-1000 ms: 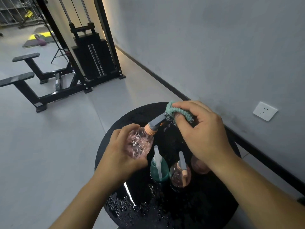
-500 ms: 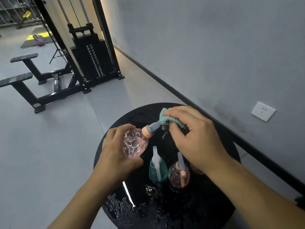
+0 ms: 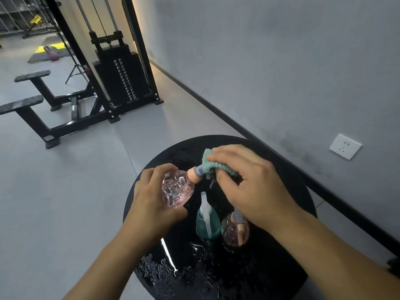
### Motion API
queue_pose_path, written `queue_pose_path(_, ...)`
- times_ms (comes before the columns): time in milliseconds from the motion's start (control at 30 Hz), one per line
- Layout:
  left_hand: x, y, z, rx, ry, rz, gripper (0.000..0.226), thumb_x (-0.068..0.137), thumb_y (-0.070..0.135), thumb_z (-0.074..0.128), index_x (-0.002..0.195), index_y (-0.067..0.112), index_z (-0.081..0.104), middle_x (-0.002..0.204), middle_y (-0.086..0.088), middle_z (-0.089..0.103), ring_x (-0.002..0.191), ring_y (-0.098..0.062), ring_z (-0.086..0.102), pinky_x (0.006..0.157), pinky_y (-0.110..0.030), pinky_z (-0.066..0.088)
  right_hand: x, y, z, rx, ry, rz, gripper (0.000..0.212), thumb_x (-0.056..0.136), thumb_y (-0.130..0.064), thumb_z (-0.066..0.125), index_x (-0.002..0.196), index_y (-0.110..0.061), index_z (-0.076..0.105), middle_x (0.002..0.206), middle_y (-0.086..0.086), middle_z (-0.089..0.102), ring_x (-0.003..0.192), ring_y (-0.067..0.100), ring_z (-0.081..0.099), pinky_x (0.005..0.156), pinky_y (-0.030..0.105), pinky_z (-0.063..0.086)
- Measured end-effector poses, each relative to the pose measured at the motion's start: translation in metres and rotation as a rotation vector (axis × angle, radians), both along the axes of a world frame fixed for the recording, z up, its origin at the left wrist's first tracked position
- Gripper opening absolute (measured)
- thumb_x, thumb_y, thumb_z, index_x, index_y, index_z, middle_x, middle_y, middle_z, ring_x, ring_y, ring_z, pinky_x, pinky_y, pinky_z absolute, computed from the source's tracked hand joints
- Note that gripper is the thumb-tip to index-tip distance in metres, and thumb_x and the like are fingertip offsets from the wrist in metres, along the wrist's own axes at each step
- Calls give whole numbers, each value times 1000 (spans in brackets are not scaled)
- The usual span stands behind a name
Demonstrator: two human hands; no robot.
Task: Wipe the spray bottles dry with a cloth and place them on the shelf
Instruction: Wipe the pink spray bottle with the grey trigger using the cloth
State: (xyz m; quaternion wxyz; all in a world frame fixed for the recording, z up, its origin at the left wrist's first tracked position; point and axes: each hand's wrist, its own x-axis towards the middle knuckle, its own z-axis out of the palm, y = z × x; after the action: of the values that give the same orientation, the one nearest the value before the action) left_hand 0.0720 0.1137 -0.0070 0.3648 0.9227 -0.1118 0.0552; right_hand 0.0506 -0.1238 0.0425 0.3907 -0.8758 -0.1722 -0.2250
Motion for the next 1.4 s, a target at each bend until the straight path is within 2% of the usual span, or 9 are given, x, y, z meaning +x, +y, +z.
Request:
queue_pose_path(200,-1,0,2,-17,-30,-10,93,62,17,93,127,59,42,125,21,41,115,-16,53,81,-27,50,9,-7,-2,27,-38,-103,34,95,-2,63,123,-17,73,126,-10,65,121,3,59,105,18,47)
queue_pose_path(267,-1,-1,2,-21,-25,-9,94,61,16,93,126,60,41,125,22,41,115,-15,53,81,-26,50,11,-9,-2,42,-32,-141,33,95,-2,62,123,-17,72,126,-10,65,120,2,59,105,15,46)
queue_pose_path(467,-1,-2,1,-2,9,8,92,61,16,92,127,58,43,127,19,42,118,-18,52,85,-31,52,1,0,-1,16,-58,0,34,92,-2,65,122,-17,73,126,-8,66,122,9,60,104,25,50)
queue_pose_path(700,-4,-3,6,-32,12,-14,93,62,17,92,126,61,42,126,28,40,116,-16,55,81,-27,52,12,-13,-5,21,-16,-156,33,96,-4,63,123,-18,72,124,-12,65,117,-2,58,101,7,42)
queue_pose_path(800,-4,-4,7,-65,42,-7,92,62,19,92,126,62,41,127,25,45,110,-12,59,77,-23,51,14,-17,-7,38,-7,-189,32,97,-6,64,125,-19,71,124,-13,65,117,-2,59,101,11,46)
queue_pose_path(1000,-4,-3,18,-492,255,33,77,58,28,82,126,52,56,109,15,76,95,-11,78,85,-30,59,12,-16,-6,79,-64,-219,32,95,-3,65,123,-18,72,121,-11,66,115,-1,59,98,11,49)
queue_pose_path(1167,3,-1,19,-811,398,33,77,60,30,79,134,33,60,122,-4,75,109,-29,76,101,-57,58,12,-15,-7,80,-41,-205,33,96,-4,66,124,-19,72,123,-14,64,115,-12,55,98,5,44)
queue_pose_path(1267,5,-2,20,-943,457,33,72,72,34,80,140,26,58,128,-13,73,111,-35,76,94,-54,62,12,-15,-8,84,-30,-205,33,96,-5,66,124,-20,72,122,-17,62,115,-15,54,98,5,44)
queue_pose_path(1400,5,-5,22,-915,466,26,78,62,41,91,130,16,63,120,-18,75,101,-32,78,85,-45,64,12,-14,-10,81,-23,-190,33,95,-4,67,124,-19,73,123,-14,65,117,-8,57,99,8,47)
